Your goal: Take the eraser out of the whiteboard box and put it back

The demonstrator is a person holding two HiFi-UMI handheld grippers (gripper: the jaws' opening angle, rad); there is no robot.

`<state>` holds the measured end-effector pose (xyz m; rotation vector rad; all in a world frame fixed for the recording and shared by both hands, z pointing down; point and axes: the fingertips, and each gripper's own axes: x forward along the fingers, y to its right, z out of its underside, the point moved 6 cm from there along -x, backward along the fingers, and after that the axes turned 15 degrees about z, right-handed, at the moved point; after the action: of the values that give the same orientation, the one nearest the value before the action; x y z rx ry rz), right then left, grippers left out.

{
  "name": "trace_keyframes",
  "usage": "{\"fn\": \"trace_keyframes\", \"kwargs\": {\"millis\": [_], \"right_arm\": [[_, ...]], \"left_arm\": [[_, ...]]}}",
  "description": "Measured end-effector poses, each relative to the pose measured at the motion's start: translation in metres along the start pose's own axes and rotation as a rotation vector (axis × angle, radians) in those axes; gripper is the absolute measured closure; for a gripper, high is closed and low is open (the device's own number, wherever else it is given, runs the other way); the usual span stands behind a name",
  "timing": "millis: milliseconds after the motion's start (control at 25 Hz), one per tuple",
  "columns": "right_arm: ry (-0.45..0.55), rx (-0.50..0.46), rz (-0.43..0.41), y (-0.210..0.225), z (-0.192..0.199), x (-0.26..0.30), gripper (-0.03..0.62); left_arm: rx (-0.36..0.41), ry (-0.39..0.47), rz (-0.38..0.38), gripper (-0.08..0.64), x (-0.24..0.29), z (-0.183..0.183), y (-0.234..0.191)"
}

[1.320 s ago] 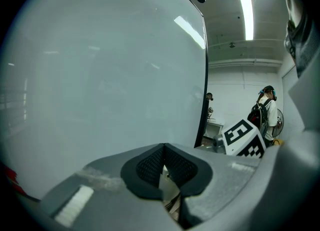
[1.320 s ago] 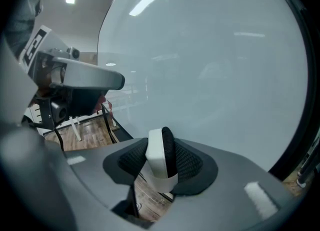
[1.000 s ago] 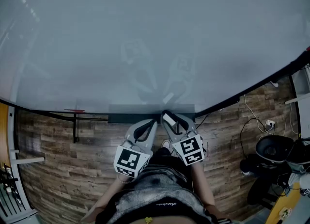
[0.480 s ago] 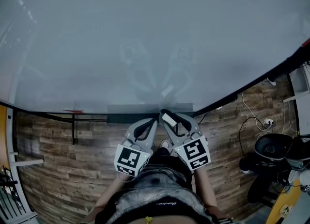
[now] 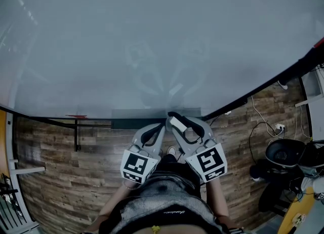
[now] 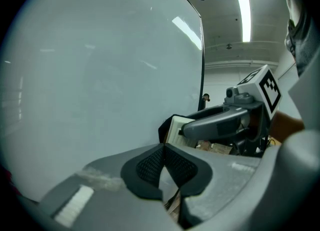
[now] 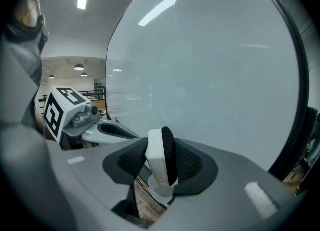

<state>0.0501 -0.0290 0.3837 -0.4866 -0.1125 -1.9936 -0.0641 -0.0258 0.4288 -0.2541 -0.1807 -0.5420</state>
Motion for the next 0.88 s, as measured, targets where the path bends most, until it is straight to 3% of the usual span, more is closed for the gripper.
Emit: {"fn": "trace_keyframes", "kwargs": {"millis": [480, 880], "right_arm": [[0.000, 0.007, -0.021, 0.003, -0.034, -0.025, 0.426], [0.012, 0.008, -0.012, 0.003, -0.040, -0.031, 0.426]], "left_arm": [[-0.016, -0.008, 0.004, 0.560, 0.004, 0.005, 0.000], [-0.038, -0.016, 0.004, 0.560, 0.002, 0.006, 0.002]]}}
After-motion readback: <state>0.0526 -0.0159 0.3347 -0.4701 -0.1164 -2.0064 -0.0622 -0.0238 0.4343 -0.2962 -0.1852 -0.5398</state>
